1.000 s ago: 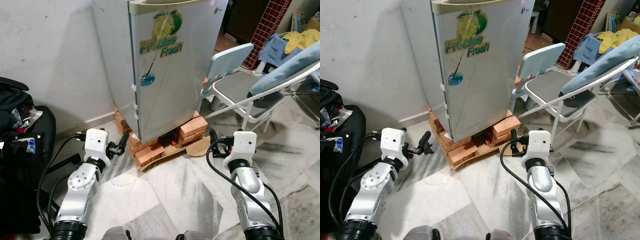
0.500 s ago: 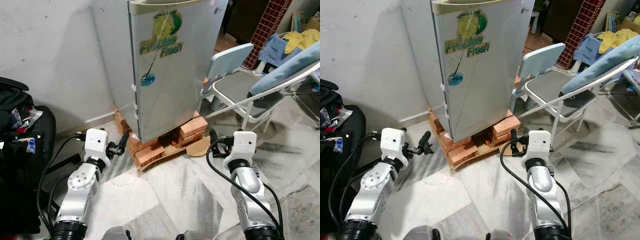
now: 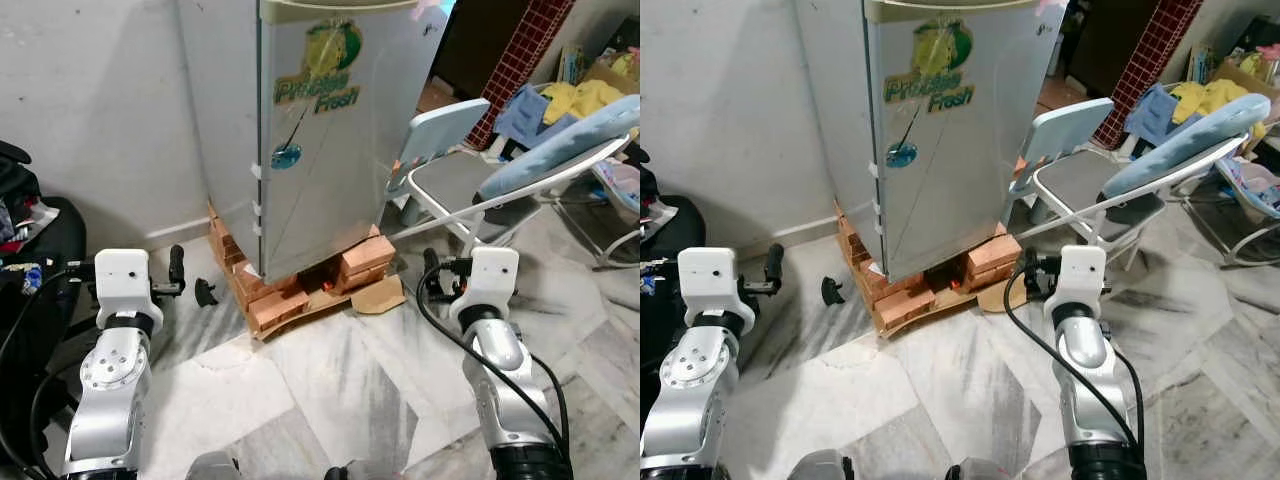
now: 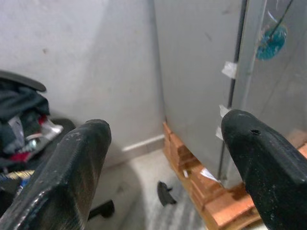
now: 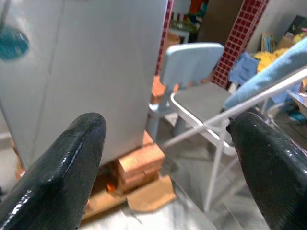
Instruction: Restocking fridge
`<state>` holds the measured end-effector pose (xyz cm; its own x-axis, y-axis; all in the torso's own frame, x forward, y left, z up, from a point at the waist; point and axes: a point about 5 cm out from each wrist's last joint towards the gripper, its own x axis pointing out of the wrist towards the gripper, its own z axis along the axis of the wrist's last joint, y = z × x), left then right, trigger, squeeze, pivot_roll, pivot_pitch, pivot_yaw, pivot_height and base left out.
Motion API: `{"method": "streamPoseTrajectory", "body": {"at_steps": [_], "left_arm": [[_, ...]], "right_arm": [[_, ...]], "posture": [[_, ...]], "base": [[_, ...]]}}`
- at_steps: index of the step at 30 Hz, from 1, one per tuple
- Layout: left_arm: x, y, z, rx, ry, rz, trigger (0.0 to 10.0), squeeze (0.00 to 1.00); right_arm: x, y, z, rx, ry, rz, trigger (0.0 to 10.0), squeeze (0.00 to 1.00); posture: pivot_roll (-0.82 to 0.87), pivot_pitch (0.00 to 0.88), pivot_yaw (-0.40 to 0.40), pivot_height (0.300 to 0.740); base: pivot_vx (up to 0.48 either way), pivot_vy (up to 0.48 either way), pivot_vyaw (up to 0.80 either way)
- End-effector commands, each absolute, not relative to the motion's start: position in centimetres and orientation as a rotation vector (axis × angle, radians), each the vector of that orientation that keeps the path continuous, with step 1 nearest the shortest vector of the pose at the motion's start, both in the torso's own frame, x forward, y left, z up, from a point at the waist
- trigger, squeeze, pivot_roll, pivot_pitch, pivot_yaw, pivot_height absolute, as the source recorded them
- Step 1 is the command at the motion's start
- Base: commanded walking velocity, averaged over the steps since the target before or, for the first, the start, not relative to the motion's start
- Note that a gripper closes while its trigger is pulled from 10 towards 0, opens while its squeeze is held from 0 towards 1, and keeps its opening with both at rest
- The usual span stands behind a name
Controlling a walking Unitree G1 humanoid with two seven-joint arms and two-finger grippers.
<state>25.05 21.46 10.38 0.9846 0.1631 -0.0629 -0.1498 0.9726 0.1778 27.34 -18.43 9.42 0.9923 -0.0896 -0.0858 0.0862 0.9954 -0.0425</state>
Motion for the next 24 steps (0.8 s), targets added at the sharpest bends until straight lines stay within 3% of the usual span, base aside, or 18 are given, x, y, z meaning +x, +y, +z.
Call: {"method": "streamPoseTrajectory", "body": {"at_steps": [1, 6, 11, 18, 24], "left_arm": [[25.3, 21.5, 11.5, 0.197, 0.039, 0.17, 10.0, 0.0], [25.3, 21.7, 11.0, 0.193, 0.081, 0.179, 10.0, 0.0], [25.7, 19.9, 10.4, 0.203, 0.109, 0.068, 10.0, 0.0], [27.5, 17.6, 10.9, 0.133, 0.102, -0.055, 10.0, 0.0], [26.4, 18.1, 10.2, 0.078, 0.137, -0.008, 10.0, 0.0]], "right_arm": [[27.4, -18.4, 9.9, -0.022, 0.068, -0.087, 10.0, 0.0], [27.3, -18.5, 9.1, -0.019, 0.07, -0.127, 10.0, 0.0], [26.4, -18.7, 8.4, 0.0, 0.083, -0.178, 10.0, 0.0], [25.7, -19.3, 7.2, 0.009, 0.134, -0.224, 10.0, 0.0], [26.0, -20.0, 7.7, 0.0, 0.133, -0.195, 10.0, 0.0]], "posture": [[0.05, 0.031, -0.083, 0.74], [0.05, 0.046, -0.038, 0.74], [0.02, 0.026, 0.016, 0.74], [0.01, 0.023, -0.045, 0.74], [0.03, 0.039, -0.074, 0.74]], "base": [[0.0, 0.0, 0.0], [0.0, 0.0, 0.0], [0.0, 0.0, 0.0], [0.0, 0.0, 0.0], [0.0, 0.299, -0.8]]}}
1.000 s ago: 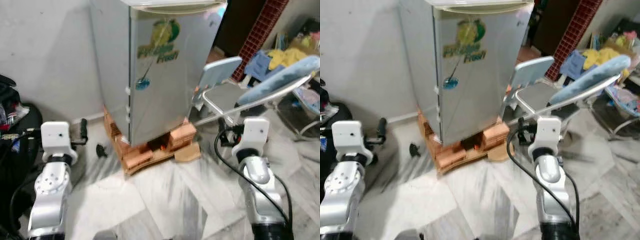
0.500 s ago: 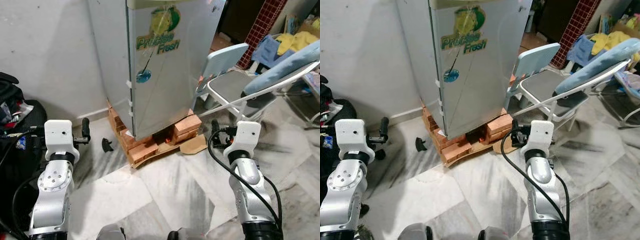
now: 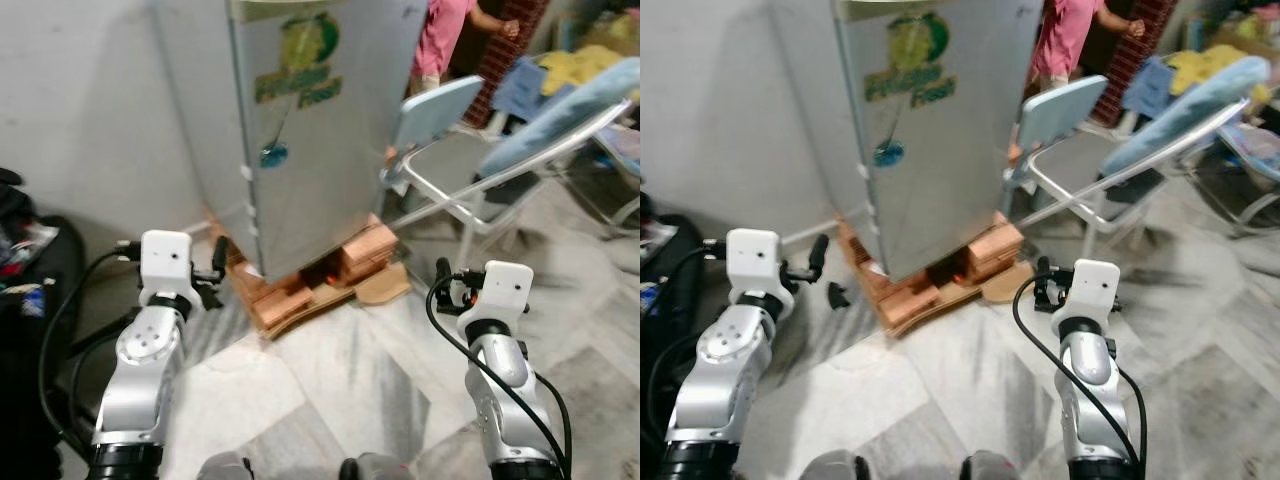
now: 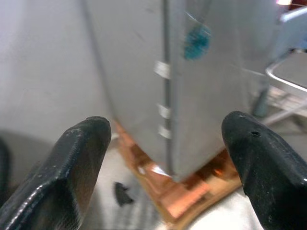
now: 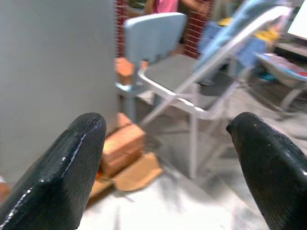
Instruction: Restocking fridge
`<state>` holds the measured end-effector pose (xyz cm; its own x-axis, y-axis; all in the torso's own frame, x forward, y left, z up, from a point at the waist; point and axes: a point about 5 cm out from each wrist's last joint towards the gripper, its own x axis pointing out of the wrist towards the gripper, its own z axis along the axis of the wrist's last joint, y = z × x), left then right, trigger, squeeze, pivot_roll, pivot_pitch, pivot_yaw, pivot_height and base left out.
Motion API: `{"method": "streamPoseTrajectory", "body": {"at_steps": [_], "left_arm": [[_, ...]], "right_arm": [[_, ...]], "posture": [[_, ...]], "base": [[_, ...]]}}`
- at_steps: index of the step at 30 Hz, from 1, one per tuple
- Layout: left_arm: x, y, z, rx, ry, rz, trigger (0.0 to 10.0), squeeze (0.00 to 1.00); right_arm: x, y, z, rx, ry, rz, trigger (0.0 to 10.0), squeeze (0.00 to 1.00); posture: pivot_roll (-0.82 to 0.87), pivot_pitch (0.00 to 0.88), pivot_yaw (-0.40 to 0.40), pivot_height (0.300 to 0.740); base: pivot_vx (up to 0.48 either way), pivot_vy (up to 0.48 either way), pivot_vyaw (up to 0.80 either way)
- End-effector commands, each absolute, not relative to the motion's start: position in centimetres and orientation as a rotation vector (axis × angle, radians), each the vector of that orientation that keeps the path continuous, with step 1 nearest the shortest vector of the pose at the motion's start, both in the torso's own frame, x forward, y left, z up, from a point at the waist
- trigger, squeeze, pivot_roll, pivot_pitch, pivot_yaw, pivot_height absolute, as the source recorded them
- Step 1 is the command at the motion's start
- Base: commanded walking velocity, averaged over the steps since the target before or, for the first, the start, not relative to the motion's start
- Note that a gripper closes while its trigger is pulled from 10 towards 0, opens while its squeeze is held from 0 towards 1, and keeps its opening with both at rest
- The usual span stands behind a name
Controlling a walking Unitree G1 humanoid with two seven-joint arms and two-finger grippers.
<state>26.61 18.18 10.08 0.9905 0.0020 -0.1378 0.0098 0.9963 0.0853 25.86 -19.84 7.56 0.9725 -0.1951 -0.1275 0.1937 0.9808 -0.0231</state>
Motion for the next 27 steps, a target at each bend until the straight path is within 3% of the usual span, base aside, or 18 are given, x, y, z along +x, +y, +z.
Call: {"method": "streamPoseTrajectory", "body": {"at_steps": [1, 6, 11, 27], "left_arm": [[26.3, 18.1, 10.2, 0.072, 0.132, -0.007, 10.0, 0.0], [26.1, 17.5, 11.1, 0.192, 0.053, -0.062, 10.0, 0.0], [26.0, 17.3, 11.4, 0.182, 0.041, -0.108, 10.0, 0.0], [26.5, 16.5, 11.7, 0.186, 0.018, -0.161, 10.0, 0.0]], "right_arm": [[26.2, -20.1, 7.7, 0.011, 0.133, -0.201, 10.0, 0.0], [27.6, -19.7, 8.6, 0.013, 0.104, -0.172, 10.0, 0.0], [27.8, -18.3, 8.7, 0.0, 0.109, -0.11, 10.0, 0.0], [28.0, -18.3, 9.2, -0.008, 0.082, -0.109, 10.0, 0.0]], "posture": [[0.03, 0.039, -0.074, 0.74], [0.06, 0.052, -0.093, 0.74], [0.06, 0.059, -0.105, 0.74], [0.05, 0.066, -0.094, 0.74]], "base": [[0.0, 0.48, -0.8], [0.0, 0.478, -0.44], [0.201, 0.377, -0.69], [0.477, 0.0, -0.8]]}}
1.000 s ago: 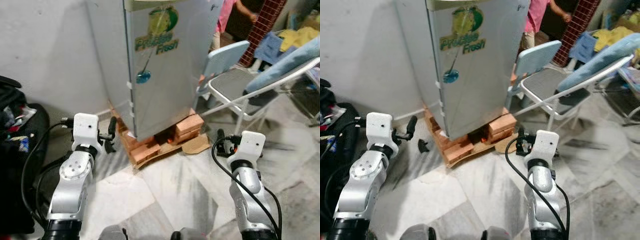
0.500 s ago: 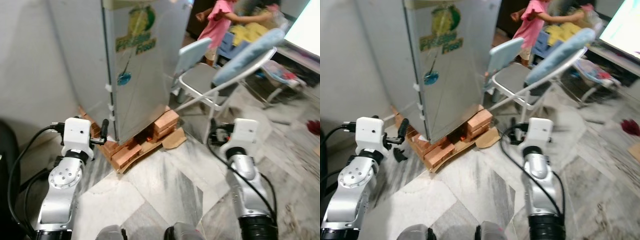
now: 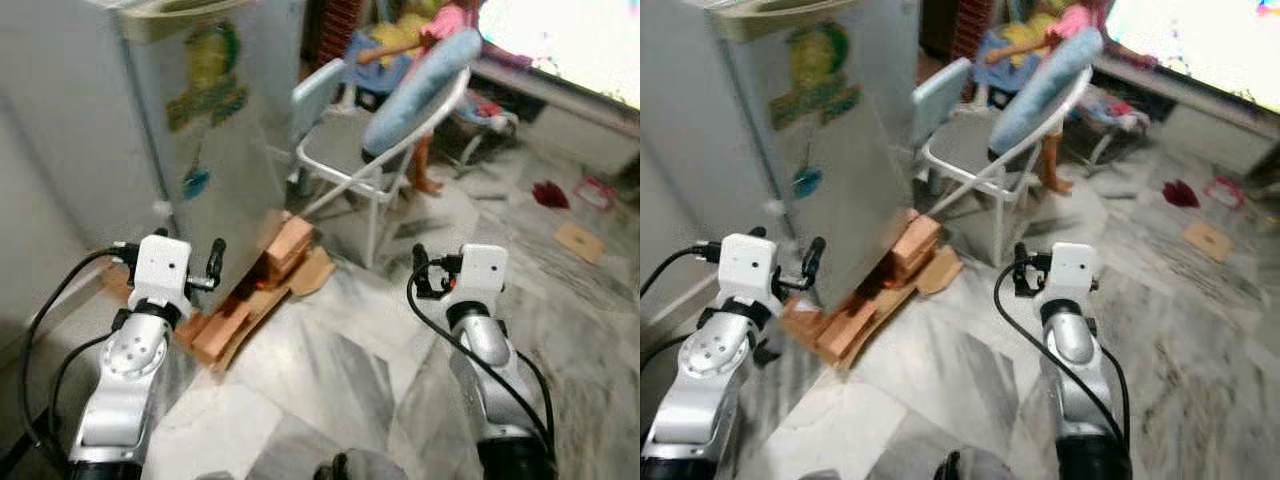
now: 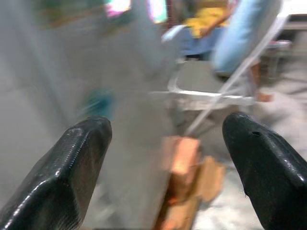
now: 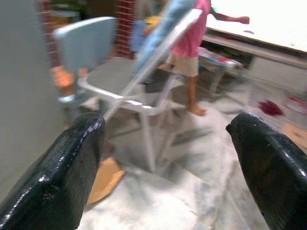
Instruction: Restocking fridge
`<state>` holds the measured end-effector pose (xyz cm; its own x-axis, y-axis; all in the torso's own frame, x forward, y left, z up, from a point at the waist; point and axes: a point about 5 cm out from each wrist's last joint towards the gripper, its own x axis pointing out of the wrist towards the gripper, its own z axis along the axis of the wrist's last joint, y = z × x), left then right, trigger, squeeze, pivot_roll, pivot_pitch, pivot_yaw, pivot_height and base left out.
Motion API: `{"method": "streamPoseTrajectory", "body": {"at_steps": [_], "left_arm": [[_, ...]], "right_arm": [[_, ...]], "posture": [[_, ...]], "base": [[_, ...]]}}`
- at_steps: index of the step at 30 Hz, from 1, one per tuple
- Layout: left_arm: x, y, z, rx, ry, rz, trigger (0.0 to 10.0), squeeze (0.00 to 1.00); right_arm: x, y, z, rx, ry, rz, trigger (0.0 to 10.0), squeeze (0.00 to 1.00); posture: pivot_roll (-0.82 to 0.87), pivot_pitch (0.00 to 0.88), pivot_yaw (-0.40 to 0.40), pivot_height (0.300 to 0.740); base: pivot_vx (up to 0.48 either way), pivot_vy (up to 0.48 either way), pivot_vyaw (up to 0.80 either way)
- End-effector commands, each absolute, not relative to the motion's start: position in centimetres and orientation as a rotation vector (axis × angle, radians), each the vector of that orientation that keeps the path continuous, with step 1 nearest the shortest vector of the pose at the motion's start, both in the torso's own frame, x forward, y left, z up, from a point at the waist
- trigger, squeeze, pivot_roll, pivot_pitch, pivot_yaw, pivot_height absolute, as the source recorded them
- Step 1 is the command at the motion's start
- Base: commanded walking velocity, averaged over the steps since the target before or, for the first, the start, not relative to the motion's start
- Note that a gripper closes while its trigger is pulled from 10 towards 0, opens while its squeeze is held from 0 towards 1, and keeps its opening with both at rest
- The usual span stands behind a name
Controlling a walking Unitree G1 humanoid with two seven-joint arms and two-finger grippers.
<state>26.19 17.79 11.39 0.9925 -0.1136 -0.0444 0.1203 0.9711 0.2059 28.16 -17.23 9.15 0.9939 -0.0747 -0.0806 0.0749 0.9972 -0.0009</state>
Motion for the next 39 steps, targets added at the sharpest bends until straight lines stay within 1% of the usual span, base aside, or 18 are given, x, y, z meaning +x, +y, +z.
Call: {"method": "streamPoseTrajectory", "body": {"at_steps": [1, 2, 4, 9, 15, 21, 23, 25, 27, 28, 31, 35, 39], "left_arm": [[26.5, 16.4, 11.7, 0.181, 0.018, -0.16, 10.0, 0.0], [26.4, 16.3, 11.3, 0.114, 0.048, -0.161, 10.0, 0.0], [26.3, 16.2, 11.1, 0.057, 0.063, -0.149, 10.0, 0.0], [26.1, 16.4, 11.0, 0.042, 0.06, -0.14, 10.0, 0.0], [25.5, 16.5, 11.2, 0.04, 0.035, -0.113, 10.0, 0.0], [24.9, 16.8, 11.1, 0.06, 0.039, -0.089, 10.0, 0.0], [24.6, 17.1, 11.1, 0.079, 0.042, -0.07, 10.0, 0.0], [24.4, 17.3, 11.0, 0.095, 0.046, -0.061, 10.0, 0.0], [24.3, 17.8, 10.8, 0.122, 0.056, -0.057, 10.0, 0.0], [24.2, 17.8, 10.8, 0.127, 0.056, -0.06, 10.0, 0.0], [24.3, 18.0, 10.8, 0.15, 0.056, -0.072, 10.0, 0.0], [25.2, 18.4, 11.1, 0.164, 0.043, -0.088, 10.0, 0.0], [25.5, 18.7, 11.3, 0.155, 0.039, -0.074, 10.0, 0.0]], "right_arm": [[28.0, -18.3, 9.2, -0.009, 0.083, -0.108, 10.0, 0.0], [28.0, -18.1, 9.1, -0.01, 0.086, -0.099, 10.0, 0.0], [28.0, -18.0, 9.0, -0.01, 0.089, -0.092, 10.0, 0.0], [27.9, -17.8, 8.8, -0.013, 0.096, -0.082, 10.0, 0.0], [28.0, -17.7, 8.9, -0.019, 0.094, -0.072, 10.0, 0.0], [27.8, -17.7, 8.8, -0.022, 0.099, -0.075, 10.0, 0.0], [27.7, -17.8, 8.8, -0.015, 0.097, -0.084, 10.0, 0.0], [27.5, -18.0, 8.7, -0.006, 0.097, -0.096, 10.0, 0.0], [27.0, -18.4, 8.5, -0.002, 0.096, -0.133, 10.0, 0.0], [26.8, -18.6, 8.4, 0.0, 0.096, -0.144, 10.0, 0.0], [26.5, -18.8, 8.2, 0.006, 0.096, -0.173, 10.0, 0.0], [25.9, -19.0, 7.7, 0.022, 0.107, -0.211, 10.0, 0.0], [25.8, -18.7, 7.8, 0.016, 0.106, -0.195, 10.0, 0.0]], "posture": [[0.05, 0.068, -0.096, 0.74], [0.06, 0.071, -0.1, 0.74], [0.06, 0.073, -0.106, 0.74], [0.07, 0.078, -0.116, 0.74], [0.07, 0.081, -0.123, 0.74], [0.07, 0.082, -0.116, 0.74], [0.08, 0.074, -0.095, 0.74], [0.08, 0.072, -0.091, 0.74], [0.08, 0.049, -0.047, 0.74], [0.08, 0.049, -0.047, 0.74], [0.08, 0.033, -0.022, 0.74], [0.06, 0.021, -0.002, 0.74], [0.05, 0.024, -0.009, 0.74]], "base": [[0.461, 0.0, -0.8], [0.375, 0.3, -0.8], [0.307, 0.358, -0.8], [0.0, 0.455, -0.61], [0.0, 0.441, 0.0], [0.0, 0.0, 0.0], [0.0, 0.0, 0.0], [0.0, 0.0, 0.0], [0.0, 0.0, 0.0], [0.0, 0.0, 0.0], [0.0, 0.0, 0.0], [0.0, 0.0, 0.0], [0.0, 0.0, 0.0]]}}
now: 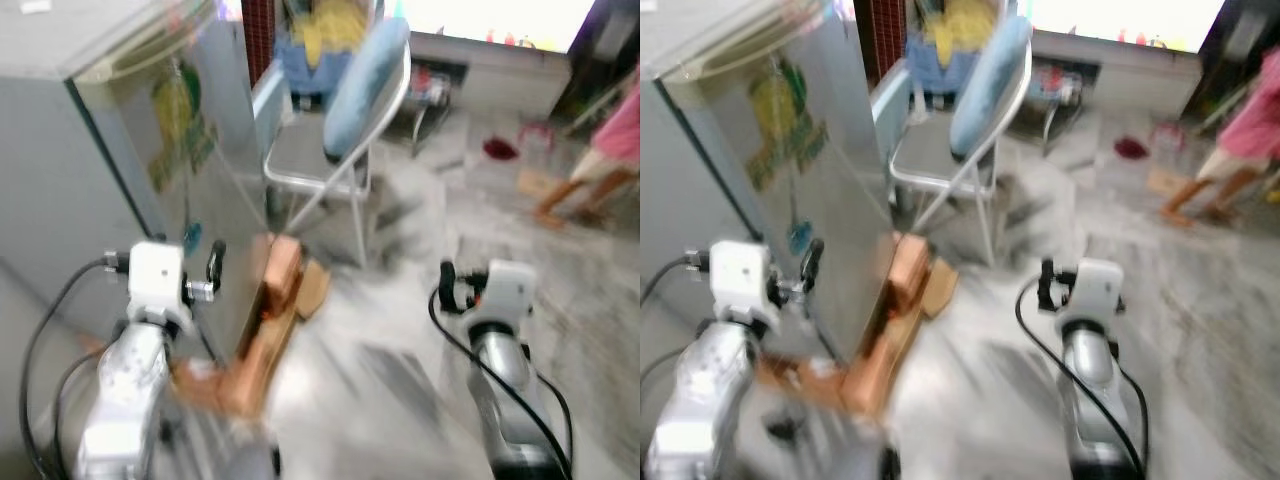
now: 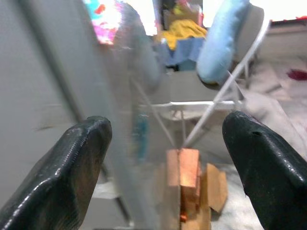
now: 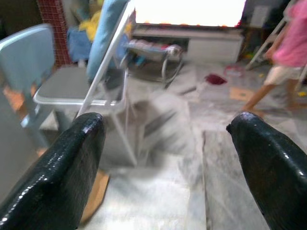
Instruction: Restocking fridge
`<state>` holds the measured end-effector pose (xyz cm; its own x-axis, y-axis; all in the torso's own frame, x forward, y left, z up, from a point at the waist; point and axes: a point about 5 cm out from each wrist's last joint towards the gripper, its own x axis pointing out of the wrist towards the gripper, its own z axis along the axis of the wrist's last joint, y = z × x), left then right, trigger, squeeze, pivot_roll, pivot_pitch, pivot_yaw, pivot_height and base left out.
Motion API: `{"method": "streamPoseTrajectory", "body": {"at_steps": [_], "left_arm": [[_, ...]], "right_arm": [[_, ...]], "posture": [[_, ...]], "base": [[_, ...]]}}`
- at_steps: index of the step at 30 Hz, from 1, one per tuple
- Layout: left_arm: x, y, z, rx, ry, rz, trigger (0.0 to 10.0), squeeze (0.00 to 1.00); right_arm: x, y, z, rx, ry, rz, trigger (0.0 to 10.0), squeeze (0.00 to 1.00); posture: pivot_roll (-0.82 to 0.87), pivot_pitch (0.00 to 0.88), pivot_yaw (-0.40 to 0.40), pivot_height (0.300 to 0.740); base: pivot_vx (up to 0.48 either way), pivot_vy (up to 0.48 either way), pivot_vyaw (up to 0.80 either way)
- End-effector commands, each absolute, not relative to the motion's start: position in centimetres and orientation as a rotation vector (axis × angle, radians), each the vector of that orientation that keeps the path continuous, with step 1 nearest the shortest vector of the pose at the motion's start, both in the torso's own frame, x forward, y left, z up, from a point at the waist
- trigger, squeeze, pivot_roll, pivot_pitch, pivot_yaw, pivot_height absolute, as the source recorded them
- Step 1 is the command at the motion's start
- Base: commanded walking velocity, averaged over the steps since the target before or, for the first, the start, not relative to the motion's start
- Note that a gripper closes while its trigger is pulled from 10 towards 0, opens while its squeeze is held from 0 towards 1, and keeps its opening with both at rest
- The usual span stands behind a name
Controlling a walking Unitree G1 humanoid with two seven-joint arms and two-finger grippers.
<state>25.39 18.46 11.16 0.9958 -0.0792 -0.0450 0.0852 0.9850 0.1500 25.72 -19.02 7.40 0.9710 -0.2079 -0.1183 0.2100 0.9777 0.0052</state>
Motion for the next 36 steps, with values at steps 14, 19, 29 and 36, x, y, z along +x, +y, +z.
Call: {"method": "streamPoseTrajectory", "body": {"at_steps": [14, 19, 29, 36], "left_arm": [[25.2, 18.5, 10.9, 0.175, 0.046, -0.075, 10.0, 0.0], [26.1, 18.9, 10.4, 0.111, 0.084, -0.003, 10.0, 0.0], [27.7, 19.3, 10.2, 0.068, 0.076, 0.04, 10.0, 0.0], [29.9, 20.3, 10.5, 0.101, 0.056, 0.12, 10.0, 0.0]], "right_arm": [[26.5, -18.7, 8.1, -0.007, 0.106, -0.167, 10.0, 0.0], [26.7, -18.5, 8.3, -0.009, 0.103, -0.149, 10.0, 0.0], [26.6, -18.6, 8.7, -0.021, 0.104, -0.135, 10.0, 0.0], [26.4, -18.6, 9.2, -0.031, 0.099, -0.126, 10.0, 0.0]], "posture": [[0.08, 0.068, -0.05, 0.74], [0.07, 0.07, -0.067, 0.74], [0.05, 0.091, -0.091, 0.74], [0.02, 0.107, -0.092, 0.74]], "base": [[0.0, 0.084, 0.0], [0.0, 0.0, 0.0], [0.0, 0.0, 0.0], [0.0, 0.0, 0.0]]}}
